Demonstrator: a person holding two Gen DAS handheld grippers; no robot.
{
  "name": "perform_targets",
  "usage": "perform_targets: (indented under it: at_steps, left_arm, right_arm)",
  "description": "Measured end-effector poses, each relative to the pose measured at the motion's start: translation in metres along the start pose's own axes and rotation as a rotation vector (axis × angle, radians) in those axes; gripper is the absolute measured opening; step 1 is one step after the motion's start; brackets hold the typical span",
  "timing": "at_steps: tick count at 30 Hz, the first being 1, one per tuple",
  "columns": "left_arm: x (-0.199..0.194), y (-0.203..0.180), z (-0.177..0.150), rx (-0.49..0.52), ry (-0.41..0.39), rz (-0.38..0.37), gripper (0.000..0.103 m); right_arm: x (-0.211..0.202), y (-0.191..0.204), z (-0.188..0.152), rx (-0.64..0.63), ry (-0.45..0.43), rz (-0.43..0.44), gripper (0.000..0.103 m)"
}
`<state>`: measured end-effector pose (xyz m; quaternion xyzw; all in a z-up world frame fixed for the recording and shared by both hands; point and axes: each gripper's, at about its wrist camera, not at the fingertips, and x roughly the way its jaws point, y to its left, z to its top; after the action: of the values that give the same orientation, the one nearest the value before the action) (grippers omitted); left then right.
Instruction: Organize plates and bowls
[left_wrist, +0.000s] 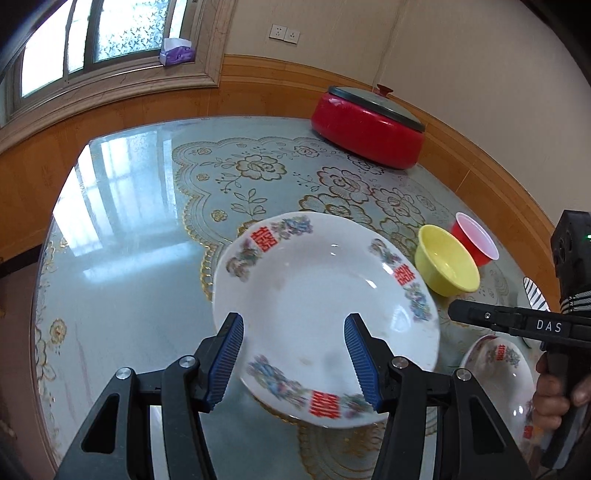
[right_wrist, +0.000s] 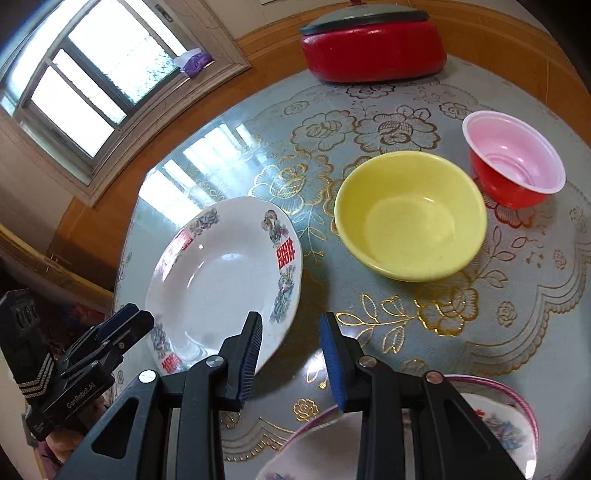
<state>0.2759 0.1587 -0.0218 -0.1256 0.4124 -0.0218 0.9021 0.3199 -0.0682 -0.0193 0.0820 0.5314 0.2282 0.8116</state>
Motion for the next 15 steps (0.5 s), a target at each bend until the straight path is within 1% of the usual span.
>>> perform_targets:
  at_steps: [3,6,11,15]
  left_arm:
    - [0.006,0.013,0.004,0.0,-0.005,-0.029,0.058]
    - [0.014,0.023,0.007,-0.011,-0.014,-0.051,0.058]
    - [0.022,0.029,0.015,-0.031,-0.028,-0.117,0.059]
    - [0.031,0.028,0.024,-0.016,-0.039,-0.109,0.059]
  right_arm:
    - [0.009,0.001,0.002,0.006,0.007,-0.014,0.032]
    - [0.02,-0.003,0.003,0.031,0.033,-0.018,0.032]
    - [0.031,-0.003,0.005,0.042,0.05,0.007,0.032]
    - [0.037,0.002,0.009,0.037,0.053,0.03,0.032]
